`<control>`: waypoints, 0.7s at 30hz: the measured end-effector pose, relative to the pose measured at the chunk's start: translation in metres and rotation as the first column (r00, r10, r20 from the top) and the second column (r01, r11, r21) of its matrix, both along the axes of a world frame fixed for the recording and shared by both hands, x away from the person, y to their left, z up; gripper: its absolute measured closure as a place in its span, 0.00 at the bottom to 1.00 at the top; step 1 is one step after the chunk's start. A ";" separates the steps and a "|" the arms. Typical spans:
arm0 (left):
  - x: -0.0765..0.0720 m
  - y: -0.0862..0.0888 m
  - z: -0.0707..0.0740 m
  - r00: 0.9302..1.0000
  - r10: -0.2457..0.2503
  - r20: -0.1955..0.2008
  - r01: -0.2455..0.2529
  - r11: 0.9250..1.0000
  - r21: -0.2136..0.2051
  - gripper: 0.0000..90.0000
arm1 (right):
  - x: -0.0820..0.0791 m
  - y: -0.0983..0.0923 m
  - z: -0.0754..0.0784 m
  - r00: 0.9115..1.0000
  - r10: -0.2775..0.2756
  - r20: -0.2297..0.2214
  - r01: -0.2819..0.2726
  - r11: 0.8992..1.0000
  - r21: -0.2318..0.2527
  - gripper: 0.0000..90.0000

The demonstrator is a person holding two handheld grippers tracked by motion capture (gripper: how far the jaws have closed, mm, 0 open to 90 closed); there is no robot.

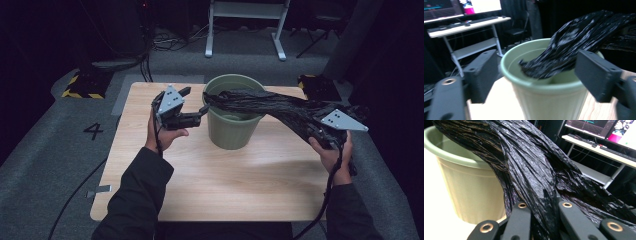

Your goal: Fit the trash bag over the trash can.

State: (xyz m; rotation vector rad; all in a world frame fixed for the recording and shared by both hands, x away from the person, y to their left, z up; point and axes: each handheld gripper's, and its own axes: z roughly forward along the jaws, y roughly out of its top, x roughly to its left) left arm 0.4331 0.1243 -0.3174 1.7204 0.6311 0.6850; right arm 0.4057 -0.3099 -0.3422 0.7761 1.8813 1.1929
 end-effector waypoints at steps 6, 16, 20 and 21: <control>0.023 -0.022 0.008 0.997 -0.058 -0.045 0.060 0.997 0.051 0.41 | -0.004 -0.006 0.001 1.000 0.008 0.001 -0.008 1.000 -0.026 0.96; 0.048 -0.045 0.003 0.989 -0.106 -0.105 0.120 0.982 0.145 0.68 | -0.014 -0.005 0.012 0.999 0.036 0.033 -0.034 0.998 -0.052 0.96; 0.051 -0.052 0.004 0.986 -0.122 -0.116 0.141 0.975 0.172 0.75 | -0.017 -0.004 0.017 0.997 0.048 0.055 -0.046 0.998 -0.048 0.96; 0.050 -0.054 0.005 0.984 -0.135 -0.119 0.154 0.973 0.172 0.75 | -0.017 -0.004 0.017 0.997 0.048 0.055 -0.046 0.998 -0.048 0.96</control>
